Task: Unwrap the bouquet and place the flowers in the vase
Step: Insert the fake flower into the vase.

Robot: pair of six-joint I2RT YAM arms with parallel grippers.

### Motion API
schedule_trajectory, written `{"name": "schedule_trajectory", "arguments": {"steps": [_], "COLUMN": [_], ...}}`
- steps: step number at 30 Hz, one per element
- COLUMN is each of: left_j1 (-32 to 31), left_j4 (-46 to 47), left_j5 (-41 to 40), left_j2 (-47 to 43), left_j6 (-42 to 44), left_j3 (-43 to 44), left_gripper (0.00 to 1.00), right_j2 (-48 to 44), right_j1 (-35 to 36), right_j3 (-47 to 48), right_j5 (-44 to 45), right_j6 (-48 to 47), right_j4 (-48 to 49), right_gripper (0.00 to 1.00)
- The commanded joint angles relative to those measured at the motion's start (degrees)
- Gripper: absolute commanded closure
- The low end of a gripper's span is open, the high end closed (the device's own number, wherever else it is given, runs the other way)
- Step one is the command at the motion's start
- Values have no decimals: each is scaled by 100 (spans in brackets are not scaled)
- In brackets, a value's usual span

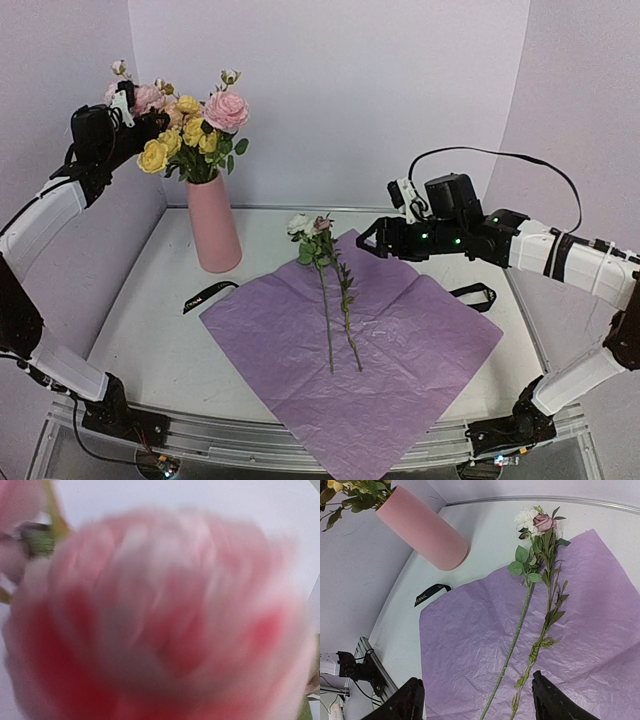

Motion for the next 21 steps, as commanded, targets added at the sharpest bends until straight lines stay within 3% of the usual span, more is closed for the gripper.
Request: {"name": "schedule_trajectory", "arguments": {"steps": [1, 8, 21], "left_j1": [-20, -17, -21], "left_j4": [222, 134, -369], "left_j5": [-34, -246, -336], "left_j2": [-111, -266, -923], "left_j6": [81, -2, -135], "left_j3": [229, 209, -634], "left_gripper": [53, 47, 30], "right_j2": [-94, -32, 182], "right_j1": [-24, -23, -30], "right_j3": [36, 94, 95], "right_j5": [18, -16, -123], "right_j6": [28, 23, 36], "right_j4": [30, 30, -13], "right_gripper": [25, 25, 24]}}
